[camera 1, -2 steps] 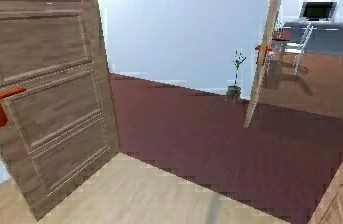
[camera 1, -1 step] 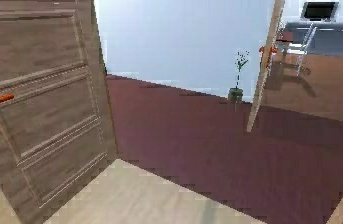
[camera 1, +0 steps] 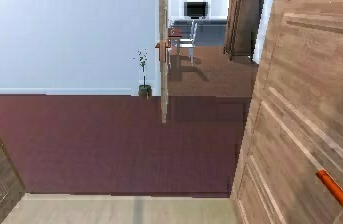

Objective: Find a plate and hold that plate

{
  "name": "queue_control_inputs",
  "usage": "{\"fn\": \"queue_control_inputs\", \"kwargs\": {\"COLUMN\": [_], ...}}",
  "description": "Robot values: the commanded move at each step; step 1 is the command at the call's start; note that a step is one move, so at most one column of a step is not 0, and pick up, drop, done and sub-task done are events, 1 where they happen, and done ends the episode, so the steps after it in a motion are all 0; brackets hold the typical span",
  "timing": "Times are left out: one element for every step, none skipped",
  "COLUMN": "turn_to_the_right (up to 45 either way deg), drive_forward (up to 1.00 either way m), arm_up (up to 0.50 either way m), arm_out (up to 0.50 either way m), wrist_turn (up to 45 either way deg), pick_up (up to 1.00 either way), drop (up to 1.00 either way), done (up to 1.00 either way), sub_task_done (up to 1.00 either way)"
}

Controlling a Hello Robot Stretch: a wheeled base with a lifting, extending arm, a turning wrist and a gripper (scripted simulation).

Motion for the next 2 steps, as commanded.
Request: {"fn": "queue_control_inputs", "kwargs": {"turn_to_the_right": [0.0,3.0], "drive_forward": [1.0,0.0], "arm_up": [0.0,0.0], "arm_out": [0.0,0.0], "wrist_turn": [0.0,0.0], "pick_up": [0.0,0.0], "drop": [0.0,0.0], "done": [0.0,0.0], "sub_task_done": [0.0,0.0]}}
